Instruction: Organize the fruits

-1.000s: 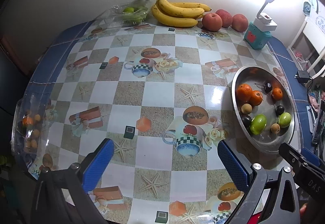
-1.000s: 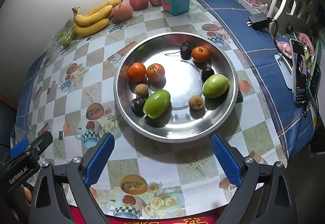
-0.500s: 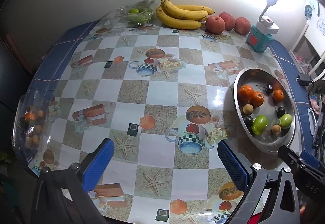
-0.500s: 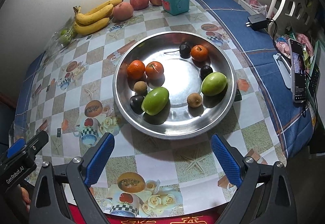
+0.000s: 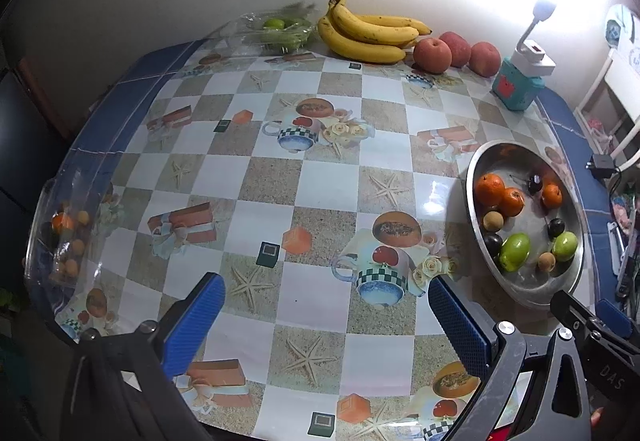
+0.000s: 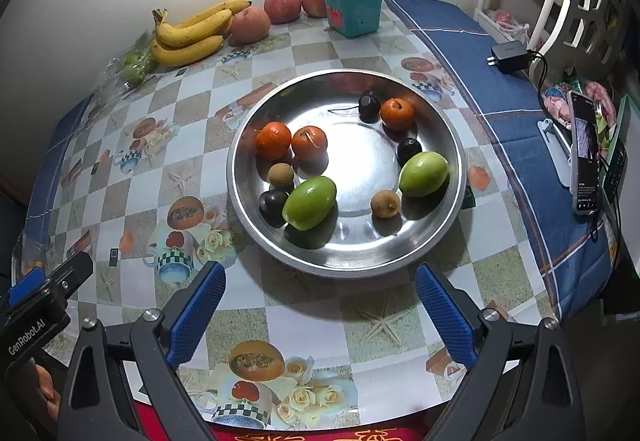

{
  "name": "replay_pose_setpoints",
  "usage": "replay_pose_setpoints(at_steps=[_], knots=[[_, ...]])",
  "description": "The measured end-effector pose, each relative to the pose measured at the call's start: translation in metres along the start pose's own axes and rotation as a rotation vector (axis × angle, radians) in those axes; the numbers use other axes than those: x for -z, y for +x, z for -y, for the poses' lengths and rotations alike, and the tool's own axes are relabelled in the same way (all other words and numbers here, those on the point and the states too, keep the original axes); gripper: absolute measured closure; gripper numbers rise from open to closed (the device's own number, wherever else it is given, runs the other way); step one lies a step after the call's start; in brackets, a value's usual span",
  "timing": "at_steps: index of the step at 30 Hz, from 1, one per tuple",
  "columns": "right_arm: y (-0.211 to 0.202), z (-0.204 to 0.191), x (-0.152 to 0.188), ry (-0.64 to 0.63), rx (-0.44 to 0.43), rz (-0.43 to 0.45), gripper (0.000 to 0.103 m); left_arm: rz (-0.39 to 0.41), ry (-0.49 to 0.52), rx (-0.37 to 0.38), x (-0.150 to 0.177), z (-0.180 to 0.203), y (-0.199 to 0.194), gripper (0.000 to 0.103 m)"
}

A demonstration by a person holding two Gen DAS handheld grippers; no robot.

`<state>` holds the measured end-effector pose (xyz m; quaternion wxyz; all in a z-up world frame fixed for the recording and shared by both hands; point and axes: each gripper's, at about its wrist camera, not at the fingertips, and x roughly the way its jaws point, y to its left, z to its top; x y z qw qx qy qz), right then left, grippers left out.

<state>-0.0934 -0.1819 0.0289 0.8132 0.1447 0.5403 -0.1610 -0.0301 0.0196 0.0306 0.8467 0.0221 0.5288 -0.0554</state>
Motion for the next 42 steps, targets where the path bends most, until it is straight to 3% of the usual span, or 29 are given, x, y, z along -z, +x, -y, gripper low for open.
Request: replay_pose_setpoints(at_steps=[42], knots=[[-0.0073,-0.005,-0.0016,-0.041,0.018,0.036,0.007,0.02,0.009,-0.006,0.0009,-0.0002,-0.0043,0.0]])
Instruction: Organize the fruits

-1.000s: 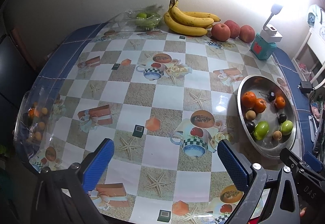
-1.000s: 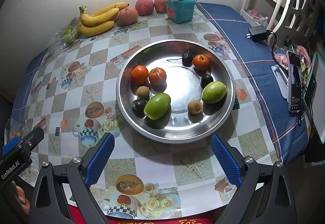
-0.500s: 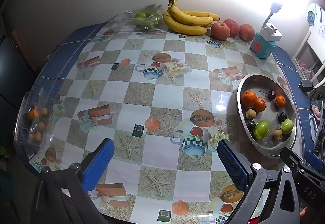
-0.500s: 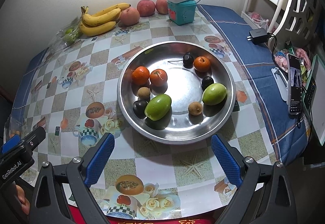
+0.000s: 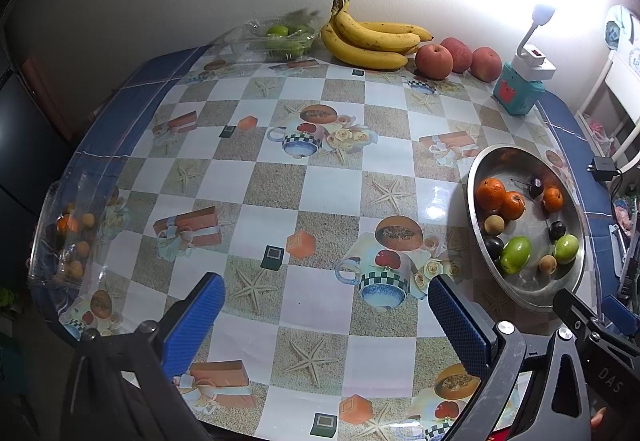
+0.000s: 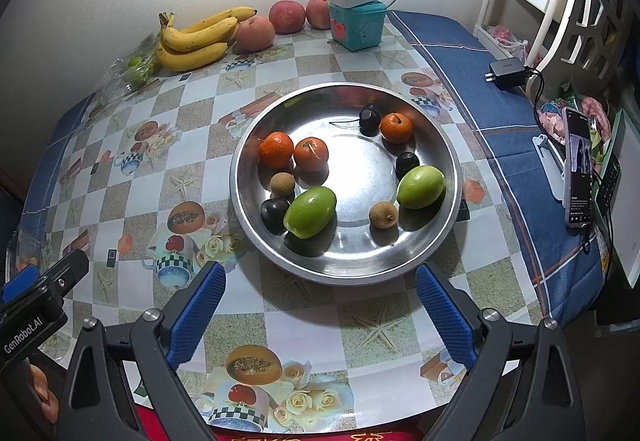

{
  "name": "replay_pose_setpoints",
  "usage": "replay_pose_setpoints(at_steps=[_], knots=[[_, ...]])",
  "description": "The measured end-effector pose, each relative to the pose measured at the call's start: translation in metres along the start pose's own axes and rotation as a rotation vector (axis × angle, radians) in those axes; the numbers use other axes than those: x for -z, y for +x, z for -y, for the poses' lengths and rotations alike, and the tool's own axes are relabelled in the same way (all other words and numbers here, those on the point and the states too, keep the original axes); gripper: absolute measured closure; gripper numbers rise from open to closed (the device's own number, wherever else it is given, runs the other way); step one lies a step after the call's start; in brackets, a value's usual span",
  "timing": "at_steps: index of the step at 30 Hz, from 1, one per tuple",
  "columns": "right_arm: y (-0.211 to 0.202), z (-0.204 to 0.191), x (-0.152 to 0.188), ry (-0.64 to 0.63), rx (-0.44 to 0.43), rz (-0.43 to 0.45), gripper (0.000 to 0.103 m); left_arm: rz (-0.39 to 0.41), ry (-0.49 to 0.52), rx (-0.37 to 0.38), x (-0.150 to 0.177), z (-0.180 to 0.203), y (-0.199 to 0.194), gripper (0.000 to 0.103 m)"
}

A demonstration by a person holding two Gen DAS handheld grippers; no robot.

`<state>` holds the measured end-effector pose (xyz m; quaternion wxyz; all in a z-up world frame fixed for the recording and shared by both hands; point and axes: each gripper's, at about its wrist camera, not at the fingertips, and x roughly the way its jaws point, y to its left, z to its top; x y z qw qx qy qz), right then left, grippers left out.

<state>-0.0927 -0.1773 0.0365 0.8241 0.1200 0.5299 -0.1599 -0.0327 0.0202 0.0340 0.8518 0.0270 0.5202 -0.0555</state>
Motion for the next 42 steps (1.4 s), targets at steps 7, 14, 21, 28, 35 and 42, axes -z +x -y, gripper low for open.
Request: replay_pose_setpoints(at_steps=[7,14,21,28,35,42], knots=[[-0.0004,-0.0014,0.0007,-0.002,0.003,0.0,0.007,0.001,-0.001,0.0,0.0,0.0008,-0.0002,0.0],[-0.0001,-0.0011,0.0003,-0.007,0.004,0.0,0.007,0.001,-0.003,-0.001,0.0008,0.0013,-0.0006,0.0],[-0.0004,-0.002,0.0001,-0.012,0.006,0.002,0.007,0.001,-0.001,-0.001,0.0002,0.0008,-0.0005,0.0],[-0.0005,-0.0028,0.0006,-0.009,0.006,0.0,0.007,0.001,0.0,-0.002,0.0003,0.0009,-0.0006,0.0],[0.0012,-0.0006,-0.0008,-0.024,0.006,-0.005,0.007,-0.001,0.002,-0.001,-0.0001,-0.0005,0.0001,0.0],[0.0015,-0.0014,-0.0007,-0.027,0.008,-0.006,0.007,-0.001,0.001,-0.002,0.0005,0.0002,0.0,0.0]])
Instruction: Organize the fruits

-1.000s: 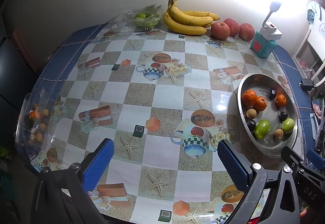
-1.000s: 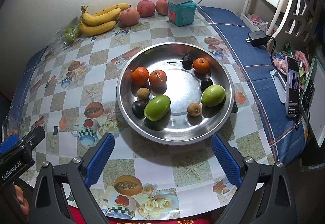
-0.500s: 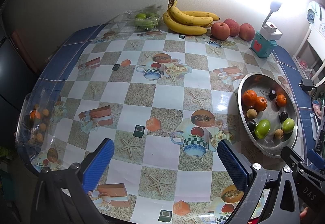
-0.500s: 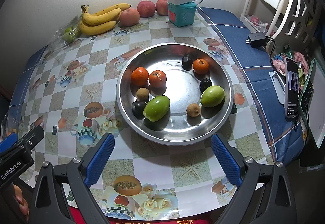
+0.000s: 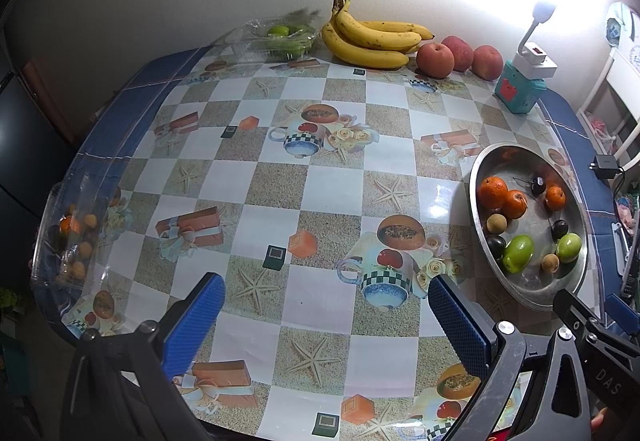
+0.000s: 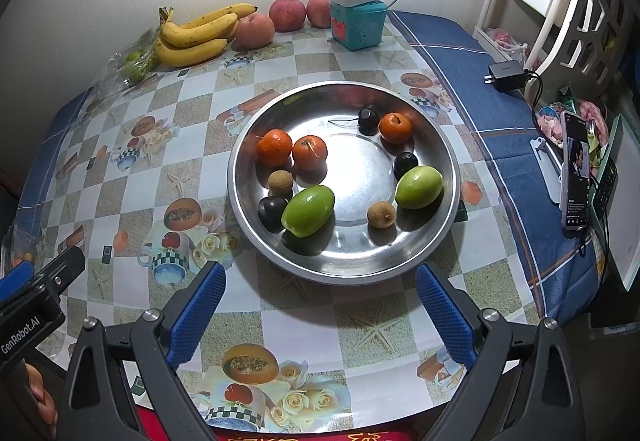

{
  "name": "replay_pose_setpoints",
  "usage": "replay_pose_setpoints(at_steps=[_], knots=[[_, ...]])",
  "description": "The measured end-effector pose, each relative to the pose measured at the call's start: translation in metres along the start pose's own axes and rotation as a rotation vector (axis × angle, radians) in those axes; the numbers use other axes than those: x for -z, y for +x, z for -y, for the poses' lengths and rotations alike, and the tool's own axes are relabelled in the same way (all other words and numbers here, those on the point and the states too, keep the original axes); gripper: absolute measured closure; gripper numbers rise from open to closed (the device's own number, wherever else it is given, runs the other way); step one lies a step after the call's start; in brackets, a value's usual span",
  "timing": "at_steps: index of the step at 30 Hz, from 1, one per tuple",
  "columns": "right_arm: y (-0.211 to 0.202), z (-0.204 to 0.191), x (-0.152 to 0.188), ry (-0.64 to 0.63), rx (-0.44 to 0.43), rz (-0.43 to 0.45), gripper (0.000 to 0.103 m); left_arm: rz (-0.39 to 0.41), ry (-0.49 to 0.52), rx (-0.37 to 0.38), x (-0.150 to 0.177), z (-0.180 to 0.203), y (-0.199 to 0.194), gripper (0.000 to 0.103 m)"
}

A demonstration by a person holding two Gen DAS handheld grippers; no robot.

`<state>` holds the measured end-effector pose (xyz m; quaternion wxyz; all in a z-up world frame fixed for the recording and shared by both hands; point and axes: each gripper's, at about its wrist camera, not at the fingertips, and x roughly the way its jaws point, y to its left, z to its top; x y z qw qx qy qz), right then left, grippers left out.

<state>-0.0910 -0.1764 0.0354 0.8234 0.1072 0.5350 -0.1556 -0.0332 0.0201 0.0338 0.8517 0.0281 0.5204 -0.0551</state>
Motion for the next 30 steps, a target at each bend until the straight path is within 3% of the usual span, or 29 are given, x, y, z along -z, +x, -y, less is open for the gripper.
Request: replay_pose_setpoints(at_steps=[30], knots=[[0.0021,-0.0003,0.0004,-0.009,0.002,-0.004,0.007,-0.006,0.0,-0.021,-0.0007,-0.0038,0.002,0.0]])
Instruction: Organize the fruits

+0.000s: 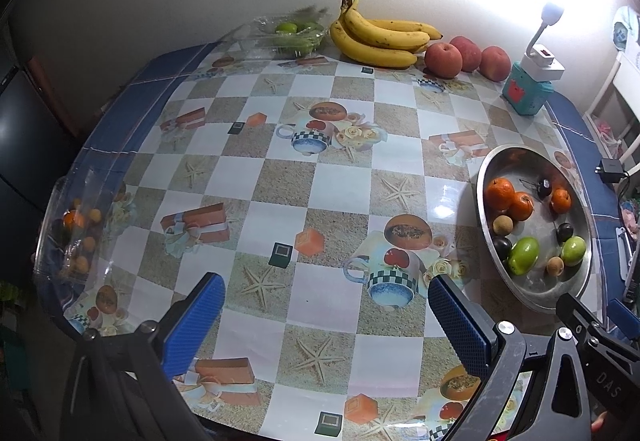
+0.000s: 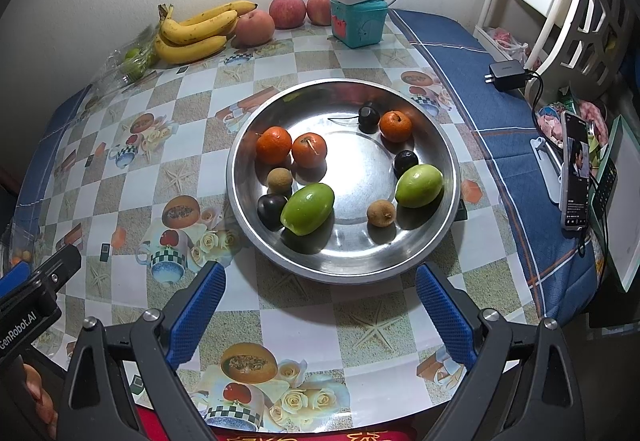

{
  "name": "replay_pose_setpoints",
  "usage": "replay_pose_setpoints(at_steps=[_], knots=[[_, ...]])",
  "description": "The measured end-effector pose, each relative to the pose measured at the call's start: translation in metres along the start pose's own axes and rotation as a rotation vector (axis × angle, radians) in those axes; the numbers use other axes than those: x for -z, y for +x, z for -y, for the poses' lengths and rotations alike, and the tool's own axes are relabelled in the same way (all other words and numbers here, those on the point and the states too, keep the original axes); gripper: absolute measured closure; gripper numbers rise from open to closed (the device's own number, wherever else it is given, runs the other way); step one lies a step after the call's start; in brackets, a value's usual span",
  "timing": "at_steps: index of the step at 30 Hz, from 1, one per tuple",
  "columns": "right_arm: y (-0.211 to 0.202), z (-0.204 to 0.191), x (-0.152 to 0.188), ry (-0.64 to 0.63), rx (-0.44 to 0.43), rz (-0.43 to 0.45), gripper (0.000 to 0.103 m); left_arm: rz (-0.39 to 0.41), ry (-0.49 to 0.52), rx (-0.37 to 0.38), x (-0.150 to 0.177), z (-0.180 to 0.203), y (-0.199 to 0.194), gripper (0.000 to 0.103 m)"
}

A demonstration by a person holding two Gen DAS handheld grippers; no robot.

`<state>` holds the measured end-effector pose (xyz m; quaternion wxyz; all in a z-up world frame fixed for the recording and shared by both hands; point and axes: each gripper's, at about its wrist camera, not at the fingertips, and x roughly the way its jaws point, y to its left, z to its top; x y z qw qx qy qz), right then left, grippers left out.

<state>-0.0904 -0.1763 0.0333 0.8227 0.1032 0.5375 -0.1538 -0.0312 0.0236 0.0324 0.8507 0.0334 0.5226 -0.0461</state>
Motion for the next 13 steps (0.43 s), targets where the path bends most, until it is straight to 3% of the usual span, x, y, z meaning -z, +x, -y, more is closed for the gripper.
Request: replay_pose_setpoints(at_steps=[13], knots=[[0.0002,0.0007,0.0005,-0.002,0.001,0.0,0.007,0.001,-0.003,-0.005,-0.0005,0.0001,-0.0006,0.0]])
